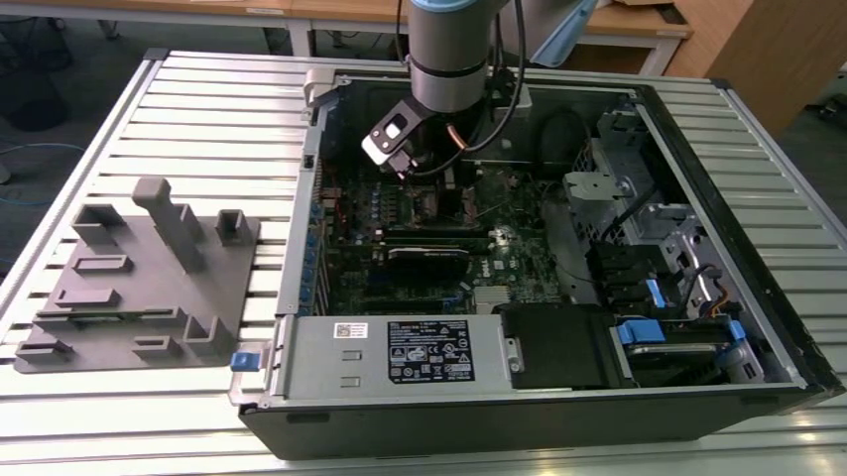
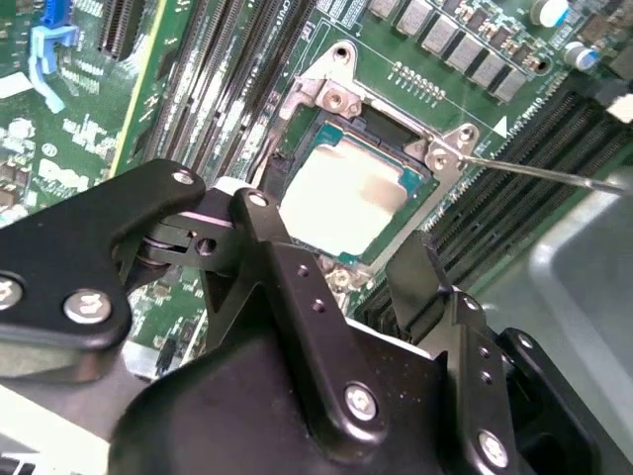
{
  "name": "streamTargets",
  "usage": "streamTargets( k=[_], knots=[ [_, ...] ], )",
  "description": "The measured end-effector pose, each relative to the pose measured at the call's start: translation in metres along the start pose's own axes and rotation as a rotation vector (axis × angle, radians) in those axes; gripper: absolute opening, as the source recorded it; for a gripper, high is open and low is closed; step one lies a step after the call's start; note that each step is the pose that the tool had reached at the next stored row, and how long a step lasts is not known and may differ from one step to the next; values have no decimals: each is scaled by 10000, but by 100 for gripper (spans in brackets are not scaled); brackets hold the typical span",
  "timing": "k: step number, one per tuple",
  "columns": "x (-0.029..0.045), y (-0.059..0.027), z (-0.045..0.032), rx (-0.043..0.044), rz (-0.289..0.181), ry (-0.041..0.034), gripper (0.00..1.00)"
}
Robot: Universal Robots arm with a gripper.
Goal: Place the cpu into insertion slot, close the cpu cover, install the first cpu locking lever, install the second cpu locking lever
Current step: 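Place the cpu into insertion slot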
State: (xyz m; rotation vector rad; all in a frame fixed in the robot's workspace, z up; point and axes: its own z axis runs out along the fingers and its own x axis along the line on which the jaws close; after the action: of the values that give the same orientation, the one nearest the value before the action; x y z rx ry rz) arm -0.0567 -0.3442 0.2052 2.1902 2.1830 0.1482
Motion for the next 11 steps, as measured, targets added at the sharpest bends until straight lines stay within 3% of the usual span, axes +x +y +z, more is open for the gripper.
streamTargets(
  k=[9, 11],
  knots=[
    [0, 1, -10, -1, 0, 1, 66],
    [1, 1, -11, -1, 0, 3, 53]
  ],
)
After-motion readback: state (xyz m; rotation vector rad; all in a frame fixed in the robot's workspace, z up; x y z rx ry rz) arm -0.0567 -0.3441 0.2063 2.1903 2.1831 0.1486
